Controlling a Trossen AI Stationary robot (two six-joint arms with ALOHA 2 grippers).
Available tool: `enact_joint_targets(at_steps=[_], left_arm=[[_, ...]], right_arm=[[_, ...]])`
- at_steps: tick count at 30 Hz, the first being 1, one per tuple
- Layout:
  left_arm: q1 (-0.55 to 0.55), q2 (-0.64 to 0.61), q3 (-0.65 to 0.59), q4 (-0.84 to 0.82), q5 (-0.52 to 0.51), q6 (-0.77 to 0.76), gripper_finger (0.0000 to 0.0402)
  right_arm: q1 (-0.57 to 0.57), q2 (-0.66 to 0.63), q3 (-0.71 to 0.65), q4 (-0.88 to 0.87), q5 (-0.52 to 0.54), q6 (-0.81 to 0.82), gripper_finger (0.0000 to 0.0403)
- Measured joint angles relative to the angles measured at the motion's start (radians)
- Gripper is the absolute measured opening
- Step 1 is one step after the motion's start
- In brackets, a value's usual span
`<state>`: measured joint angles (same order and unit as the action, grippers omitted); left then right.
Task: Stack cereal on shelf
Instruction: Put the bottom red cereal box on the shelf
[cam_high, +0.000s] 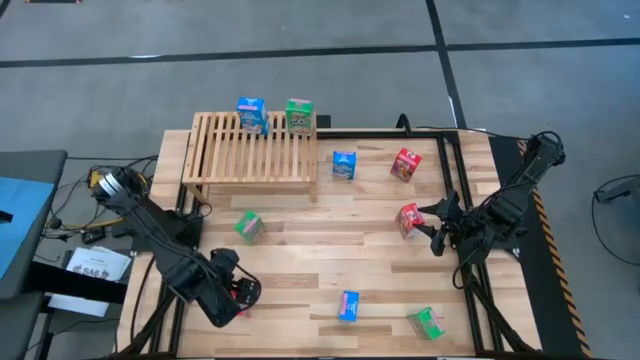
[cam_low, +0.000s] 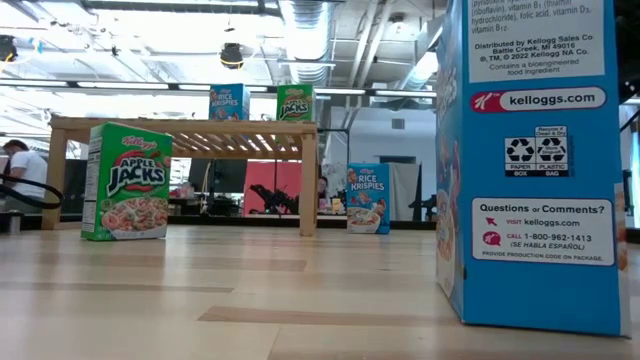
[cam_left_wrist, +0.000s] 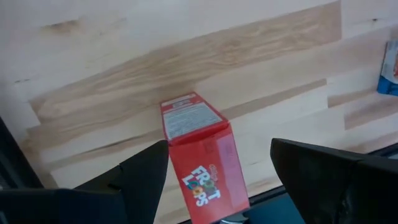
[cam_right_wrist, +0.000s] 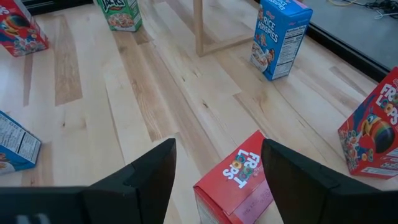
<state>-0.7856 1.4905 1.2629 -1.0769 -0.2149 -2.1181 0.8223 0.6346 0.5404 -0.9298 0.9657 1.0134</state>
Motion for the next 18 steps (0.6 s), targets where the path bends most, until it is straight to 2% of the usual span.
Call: enact_joint_targets(at_steps=[7, 18], left_arm=[[-0.001, 0.046, 0.001, 0.015, 0.028, -0.015, 0.0271], [-0.003, 0.041, 0.001, 0.015, 0.035, -0.017, 0.0271]], right_arm=[[0.0, 0.0, 0.0, 0.0, 0.0, 0.0, 0.0261], [0.0, 0.0, 0.0, 0.0, 0.0, 0.0, 0.0261]])
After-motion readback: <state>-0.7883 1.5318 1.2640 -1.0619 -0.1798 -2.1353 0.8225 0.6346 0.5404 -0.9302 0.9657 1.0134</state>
